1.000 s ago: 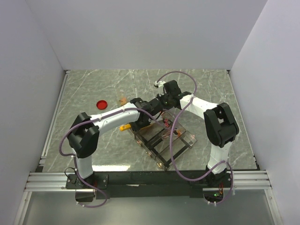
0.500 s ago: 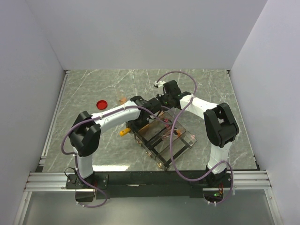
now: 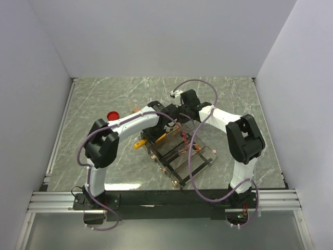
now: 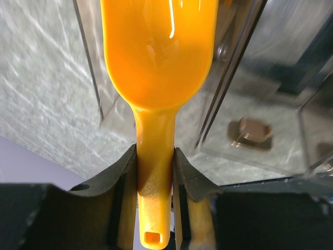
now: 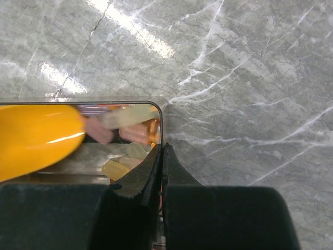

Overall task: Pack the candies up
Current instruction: Scoop the fake candies from the storage box.

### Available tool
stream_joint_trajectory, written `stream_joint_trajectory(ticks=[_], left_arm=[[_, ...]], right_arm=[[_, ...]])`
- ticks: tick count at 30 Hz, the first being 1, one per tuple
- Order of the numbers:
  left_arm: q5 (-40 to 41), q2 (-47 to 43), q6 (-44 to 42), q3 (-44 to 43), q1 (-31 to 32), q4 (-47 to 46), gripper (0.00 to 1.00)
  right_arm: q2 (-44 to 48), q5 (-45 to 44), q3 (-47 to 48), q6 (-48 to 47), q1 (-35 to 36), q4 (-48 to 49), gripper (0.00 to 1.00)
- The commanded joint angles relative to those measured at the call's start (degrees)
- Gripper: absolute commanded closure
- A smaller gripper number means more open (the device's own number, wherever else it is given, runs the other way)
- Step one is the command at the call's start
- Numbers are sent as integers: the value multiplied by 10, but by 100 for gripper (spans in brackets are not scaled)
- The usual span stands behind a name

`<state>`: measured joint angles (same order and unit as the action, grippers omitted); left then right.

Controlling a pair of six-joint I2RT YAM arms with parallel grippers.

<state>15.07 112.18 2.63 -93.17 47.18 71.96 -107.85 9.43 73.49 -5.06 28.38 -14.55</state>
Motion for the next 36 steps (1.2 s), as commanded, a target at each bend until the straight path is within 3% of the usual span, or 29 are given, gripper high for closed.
stream_joint_trajectory(ticks=[1,7,12,20,23,28,31,36], left_arm=[[6,45,-3,-75,-7,4,99],[8,84,-51,-129,-9,-43,99],[-3,74,-98,-110,-9,-131,99],[-10,-8,-215,27,-9,-318,99],[-14,-23,-244,52,-9,-346,99],[-7,0,-265,18,6,-339,99],[-26,-20,-272,37,19,-381,99],[-94,-76,-212,76,14,-413,99]], right_arm=[[18,16,10,11,18,-11,100],[14,45,5,14,22,0,100],[11,84,0,21,18,15,100],[6,127,-12,30,-10,35,100],[-1,139,-5,30,-13,32,100],[-10,164,11,41,-6,37,100],[-17,170,17,44,-4,33,100],[-33,144,23,86,-21,5,100]])
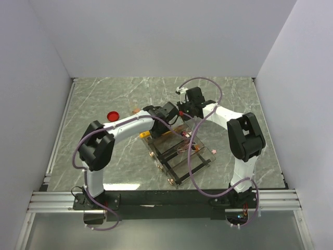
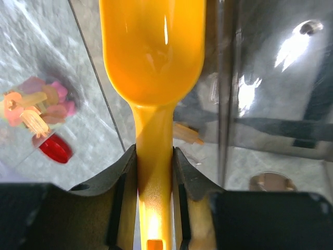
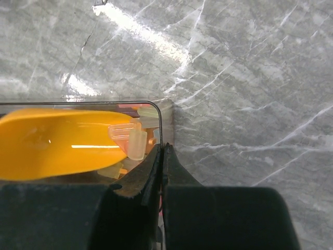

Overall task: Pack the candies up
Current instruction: Scoop the fake candies from the storage box.

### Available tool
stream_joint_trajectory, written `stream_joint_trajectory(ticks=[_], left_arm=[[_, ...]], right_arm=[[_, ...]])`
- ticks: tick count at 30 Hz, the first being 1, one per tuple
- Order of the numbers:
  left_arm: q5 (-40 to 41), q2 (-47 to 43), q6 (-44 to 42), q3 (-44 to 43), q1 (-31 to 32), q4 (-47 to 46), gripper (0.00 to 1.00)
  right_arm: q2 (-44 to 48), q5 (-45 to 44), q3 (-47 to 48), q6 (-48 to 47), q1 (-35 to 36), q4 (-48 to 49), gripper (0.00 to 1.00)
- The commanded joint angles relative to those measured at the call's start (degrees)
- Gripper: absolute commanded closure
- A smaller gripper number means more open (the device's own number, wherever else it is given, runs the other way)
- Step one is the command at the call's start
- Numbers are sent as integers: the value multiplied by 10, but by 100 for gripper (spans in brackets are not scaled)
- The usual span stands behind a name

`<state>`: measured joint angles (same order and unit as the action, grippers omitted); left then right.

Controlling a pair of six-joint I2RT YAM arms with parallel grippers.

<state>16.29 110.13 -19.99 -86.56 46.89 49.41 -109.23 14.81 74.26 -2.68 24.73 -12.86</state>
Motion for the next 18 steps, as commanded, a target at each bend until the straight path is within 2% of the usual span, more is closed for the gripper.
stream_joint_trajectory(ticks=[1,7,15,18], left_arm=[[-137,-68,38,23,14,-208,99],[-181,-117,96,109,-15,-243,99],[-111,-80,87,140,-16,-187,99],[-103,-76,86,149,-16,-193,99]], right_arm=[[-21,89,14,70,11,-20,100],[-25,87,16,94,-12,-51,100],[-20,64,21,52,-11,-74,100],[-23,63,26,43,-9,-81,100]])
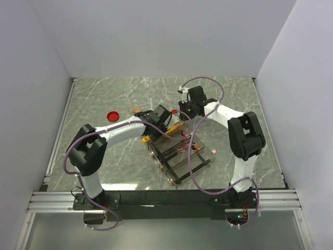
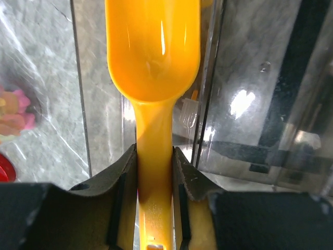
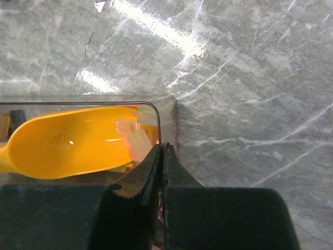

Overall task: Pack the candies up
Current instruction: Scoop the fake candies from the storage box.

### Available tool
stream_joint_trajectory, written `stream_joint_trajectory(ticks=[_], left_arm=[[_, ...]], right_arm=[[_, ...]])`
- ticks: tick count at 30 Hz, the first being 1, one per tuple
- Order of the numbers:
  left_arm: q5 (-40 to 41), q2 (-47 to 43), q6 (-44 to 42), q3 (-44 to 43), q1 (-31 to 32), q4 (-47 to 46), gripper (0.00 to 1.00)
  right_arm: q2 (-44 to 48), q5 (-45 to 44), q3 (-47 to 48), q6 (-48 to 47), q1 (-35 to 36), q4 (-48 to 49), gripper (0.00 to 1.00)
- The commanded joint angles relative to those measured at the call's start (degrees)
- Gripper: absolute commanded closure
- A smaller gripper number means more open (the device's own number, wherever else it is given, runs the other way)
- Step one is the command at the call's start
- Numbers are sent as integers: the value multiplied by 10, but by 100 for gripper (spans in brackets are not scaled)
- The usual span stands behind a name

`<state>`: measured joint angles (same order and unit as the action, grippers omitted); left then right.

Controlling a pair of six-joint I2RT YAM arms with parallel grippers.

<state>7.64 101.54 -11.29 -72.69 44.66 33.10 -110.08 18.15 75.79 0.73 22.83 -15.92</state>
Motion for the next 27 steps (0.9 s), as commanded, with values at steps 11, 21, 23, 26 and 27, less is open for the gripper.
stream_joint_trajectory(ticks=[11,21,23,26,27], left_arm=[[-89,17,48,-5,-8,-46,99],[0,0,-138,-15,26,-11,99],[21,2,-159,-17,26,-1,99],[59,1,-201,-10,25,10,99],[61,0,-210,-8,23,15,99]], right_arm=[[-28,56,22,29,10,-58,100],[-7,43,20,-29,20,-38,100],[-6,39,22,-33,19,-39,100],[-3,38,21,-35,20,-38,100],[-2,39,21,-34,19,-35,100]])
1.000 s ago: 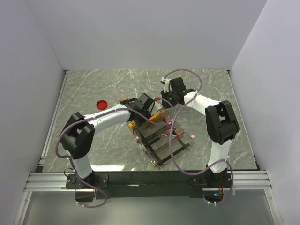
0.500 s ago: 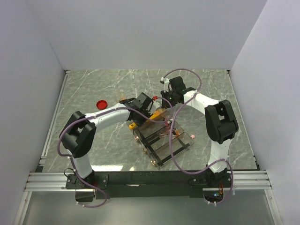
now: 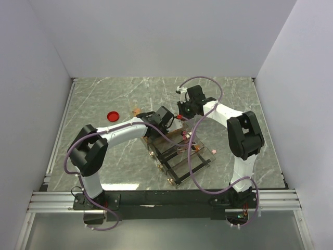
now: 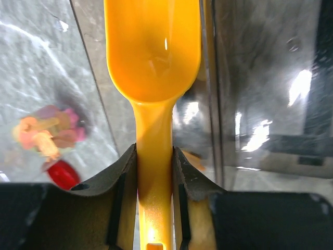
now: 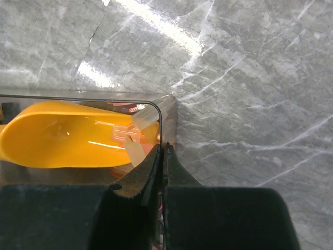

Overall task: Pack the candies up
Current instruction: Scoop the fake candies from the storage box.

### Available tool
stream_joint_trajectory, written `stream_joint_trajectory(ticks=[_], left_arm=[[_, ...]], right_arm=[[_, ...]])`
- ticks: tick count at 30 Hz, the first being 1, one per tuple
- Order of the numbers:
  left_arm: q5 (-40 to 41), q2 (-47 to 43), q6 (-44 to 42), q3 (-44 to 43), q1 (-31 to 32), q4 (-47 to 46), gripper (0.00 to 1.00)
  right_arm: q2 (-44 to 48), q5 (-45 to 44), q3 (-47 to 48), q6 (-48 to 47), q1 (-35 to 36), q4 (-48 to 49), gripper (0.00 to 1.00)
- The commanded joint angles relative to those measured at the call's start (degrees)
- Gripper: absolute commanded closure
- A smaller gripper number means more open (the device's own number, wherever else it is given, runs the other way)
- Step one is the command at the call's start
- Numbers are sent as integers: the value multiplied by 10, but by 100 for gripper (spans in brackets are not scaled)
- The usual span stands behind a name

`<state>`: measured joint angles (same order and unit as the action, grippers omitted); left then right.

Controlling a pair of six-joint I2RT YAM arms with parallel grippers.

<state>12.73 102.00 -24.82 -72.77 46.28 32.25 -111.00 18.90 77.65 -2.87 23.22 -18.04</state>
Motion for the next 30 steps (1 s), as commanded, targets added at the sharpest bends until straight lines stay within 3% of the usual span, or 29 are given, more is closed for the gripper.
stream_joint_trajectory(ticks=[1,7,16,20,25,30], left_arm=[[17,-7,-94,-4,7,23,99],[19,-12,-145,12,10,9,99],[-17,-5,-157,22,56,-29,99],[-27,-44,-154,54,64,-51,99],[-131,-80,-110,49,49,-45,99],[-219,-21,-35,-25,15,9,99]], right_arm=[[6,33,2,2,16,-10,100],[7,51,-4,7,15,6,100],[-12,92,8,68,9,36,100],[-20,99,15,93,-5,35,100],[-32,101,31,115,-13,16,100],[-27,104,29,127,-12,15,100]])
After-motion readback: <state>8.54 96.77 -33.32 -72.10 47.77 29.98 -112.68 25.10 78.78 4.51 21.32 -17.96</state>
